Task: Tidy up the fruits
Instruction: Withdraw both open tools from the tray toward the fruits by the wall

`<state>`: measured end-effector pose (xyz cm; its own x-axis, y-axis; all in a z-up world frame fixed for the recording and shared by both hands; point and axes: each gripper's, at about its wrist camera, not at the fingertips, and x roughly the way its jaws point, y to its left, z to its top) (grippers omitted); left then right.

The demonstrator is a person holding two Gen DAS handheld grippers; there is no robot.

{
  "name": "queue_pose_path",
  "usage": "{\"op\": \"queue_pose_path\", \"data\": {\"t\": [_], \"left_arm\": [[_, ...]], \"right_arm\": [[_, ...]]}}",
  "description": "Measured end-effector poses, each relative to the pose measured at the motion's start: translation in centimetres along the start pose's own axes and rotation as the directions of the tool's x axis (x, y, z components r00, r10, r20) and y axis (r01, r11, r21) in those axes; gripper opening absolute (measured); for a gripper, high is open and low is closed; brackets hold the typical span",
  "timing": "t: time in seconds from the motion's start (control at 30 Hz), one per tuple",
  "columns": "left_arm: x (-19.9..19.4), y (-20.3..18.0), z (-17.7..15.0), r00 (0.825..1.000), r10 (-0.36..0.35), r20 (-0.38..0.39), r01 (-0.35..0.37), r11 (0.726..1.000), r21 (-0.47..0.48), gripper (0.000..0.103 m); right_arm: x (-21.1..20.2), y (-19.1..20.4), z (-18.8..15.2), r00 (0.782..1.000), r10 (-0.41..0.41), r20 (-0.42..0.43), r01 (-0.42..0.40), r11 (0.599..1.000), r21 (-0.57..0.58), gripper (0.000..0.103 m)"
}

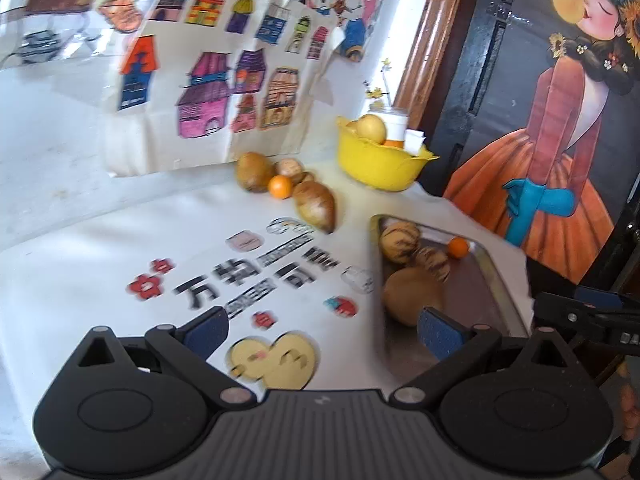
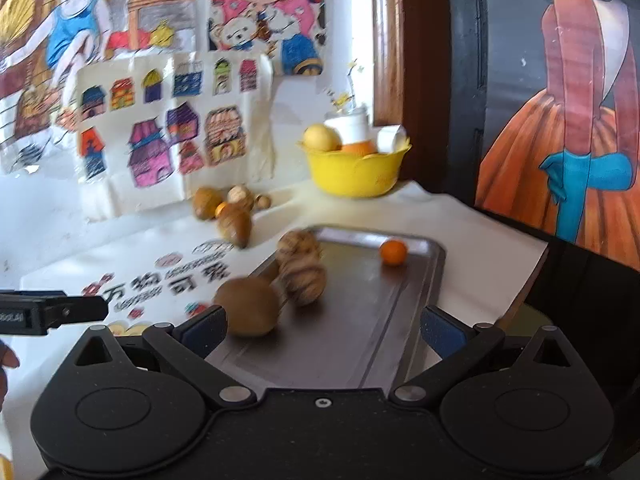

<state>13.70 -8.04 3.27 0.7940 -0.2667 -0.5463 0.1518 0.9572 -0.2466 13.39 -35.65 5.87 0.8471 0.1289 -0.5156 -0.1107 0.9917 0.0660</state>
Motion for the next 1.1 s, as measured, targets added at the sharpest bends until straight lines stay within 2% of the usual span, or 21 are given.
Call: {"op": "queue_pose_path", "data": {"t": [0.2,0.43,0.73,0.93,1.1], "left_arm": [[-2.1,2.2,-2.2,0.999,0.049,-0.014,-0.05,0.997,-0.052,0.103],[-3.8,4.5,-3.5,0.995,0.1,-0.01,-0.101,0.993,-0.065,0.103],[-4.4,7.0,-3.2,0.986,0.167,-0.008,-0.167,0.981,-0.094,0.103],[-4.1,8.1,-2.9,0.983,0.182,-0.008,-0.182,0.977,-0.115,0.103],[-3.6,8.4,-2.2,0.982,0.186,-0.013,-0.187,0.976,-0.109,0.103]], "right_arm": [[-1.2,2.3,-2.3,0.997,0.043,-0.064,-0.043,0.999,0.001,0.102],[-1.5,5.4,-4.3,0.986,0.111,-0.121,-0.114,0.993,-0.023,0.102],[0.0,8.8,-5.6,0.963,0.201,-0.181,-0.216,0.974,-0.069,0.102],[1.7,10.3,-5.9,0.939,0.264,-0.221,-0.289,0.953,-0.088,0.102],[2.5,10.9,-5.4,0.927,0.296,-0.229,-0.33,0.935,-0.127,0.102]]}}
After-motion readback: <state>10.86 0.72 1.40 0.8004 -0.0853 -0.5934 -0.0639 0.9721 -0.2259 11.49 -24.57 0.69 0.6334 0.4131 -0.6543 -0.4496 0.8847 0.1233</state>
